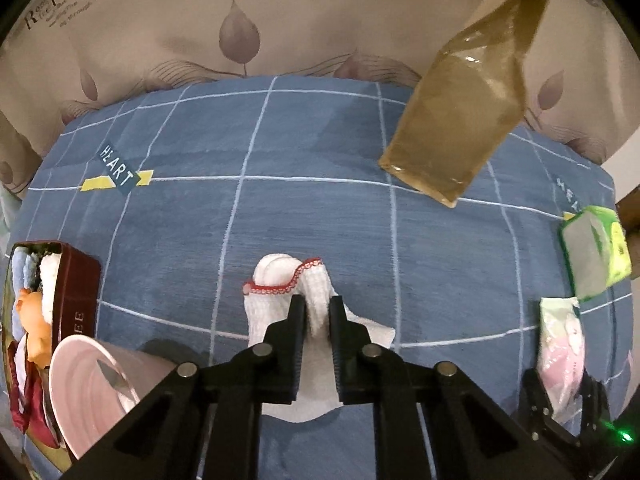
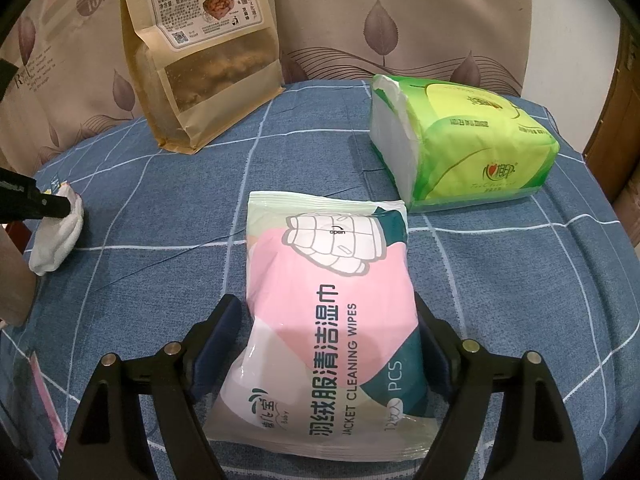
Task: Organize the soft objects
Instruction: 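Carry the white sock with the left gripper into the tray and release it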
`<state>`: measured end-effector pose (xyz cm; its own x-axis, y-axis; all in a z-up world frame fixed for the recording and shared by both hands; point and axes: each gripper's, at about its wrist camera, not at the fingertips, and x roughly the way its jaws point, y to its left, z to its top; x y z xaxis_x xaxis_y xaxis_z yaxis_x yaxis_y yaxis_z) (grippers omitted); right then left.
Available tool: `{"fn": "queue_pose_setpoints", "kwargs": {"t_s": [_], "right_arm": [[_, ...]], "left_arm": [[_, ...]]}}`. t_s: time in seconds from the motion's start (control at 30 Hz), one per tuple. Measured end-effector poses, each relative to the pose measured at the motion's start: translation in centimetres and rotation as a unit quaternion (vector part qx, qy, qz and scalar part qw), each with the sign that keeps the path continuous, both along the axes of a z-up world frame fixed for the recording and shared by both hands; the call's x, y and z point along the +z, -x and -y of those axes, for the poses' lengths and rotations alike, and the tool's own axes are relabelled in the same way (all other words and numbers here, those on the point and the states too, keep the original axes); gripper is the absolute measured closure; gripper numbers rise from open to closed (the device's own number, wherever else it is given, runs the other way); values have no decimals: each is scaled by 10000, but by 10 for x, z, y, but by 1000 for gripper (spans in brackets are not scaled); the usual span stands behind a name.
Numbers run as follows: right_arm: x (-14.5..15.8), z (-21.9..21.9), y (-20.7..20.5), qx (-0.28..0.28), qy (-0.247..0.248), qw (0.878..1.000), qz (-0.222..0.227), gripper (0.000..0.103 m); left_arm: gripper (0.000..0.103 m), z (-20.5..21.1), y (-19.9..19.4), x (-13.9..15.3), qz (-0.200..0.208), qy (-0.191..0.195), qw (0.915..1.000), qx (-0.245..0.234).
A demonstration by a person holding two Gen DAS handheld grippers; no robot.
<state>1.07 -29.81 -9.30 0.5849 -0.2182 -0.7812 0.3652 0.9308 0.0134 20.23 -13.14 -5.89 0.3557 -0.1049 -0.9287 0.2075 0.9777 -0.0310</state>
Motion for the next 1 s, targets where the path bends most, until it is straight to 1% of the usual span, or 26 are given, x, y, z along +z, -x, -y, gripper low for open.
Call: {"fn": "queue_pose_setpoints", "kwargs": {"t_s": [0.27,0.6,0.83,0.93,1.0], "right_arm": [[0,1,0,8,4,10000,-5,22],[0,1,0,13,-1,10000,-3,22],[0,1,0,16,-1,10000,-5,22],[0,1,0,17,0,10000,-5,22],[0,0,-1,18,-1,10000,-5,22]], "left_arm": [[91,4,11,19,169,96,9997,-168],[91,-5,26,43,267,227,9989,-306],[91,-20,36,65,389,289,9982,-340],[91,-35,39,79,467,348,9979,-275],[91,-44,39,86,549,319,9976,-261]]}}
